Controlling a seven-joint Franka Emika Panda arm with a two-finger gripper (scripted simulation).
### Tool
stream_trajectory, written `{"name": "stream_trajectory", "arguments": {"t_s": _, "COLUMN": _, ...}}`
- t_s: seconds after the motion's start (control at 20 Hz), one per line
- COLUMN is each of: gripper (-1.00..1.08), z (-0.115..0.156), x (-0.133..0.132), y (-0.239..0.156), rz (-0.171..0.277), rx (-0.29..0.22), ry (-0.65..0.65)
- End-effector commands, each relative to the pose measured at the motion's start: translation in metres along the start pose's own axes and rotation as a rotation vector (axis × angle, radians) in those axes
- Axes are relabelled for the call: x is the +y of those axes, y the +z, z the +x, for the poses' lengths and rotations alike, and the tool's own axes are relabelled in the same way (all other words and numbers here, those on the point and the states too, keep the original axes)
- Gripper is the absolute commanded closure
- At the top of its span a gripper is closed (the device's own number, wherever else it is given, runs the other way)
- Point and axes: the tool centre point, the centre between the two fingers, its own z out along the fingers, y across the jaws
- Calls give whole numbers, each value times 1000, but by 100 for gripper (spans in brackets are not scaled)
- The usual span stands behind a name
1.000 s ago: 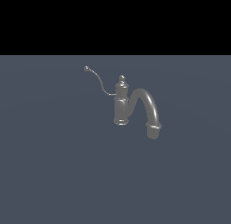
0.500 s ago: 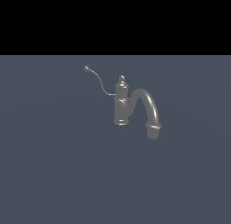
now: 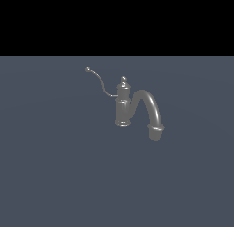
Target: Turn on the faucet by rotating a designated handle.
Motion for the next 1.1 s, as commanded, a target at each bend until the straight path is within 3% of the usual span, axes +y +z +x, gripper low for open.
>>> {"name": "stream_trajectory", "arguments": {"t_s": 0.0, "gripper": 108, "z": 11, "x": -12, "y": 9, "rz": 3, "rx": 0, "ry": 60}}
{"name": "stream_trajectory", "arguments": {"t_s": 1.05, "gripper": 108, "z": 87, "x": -107, "y": 115, "rz": 2, "rx": 21, "ry": 557}}
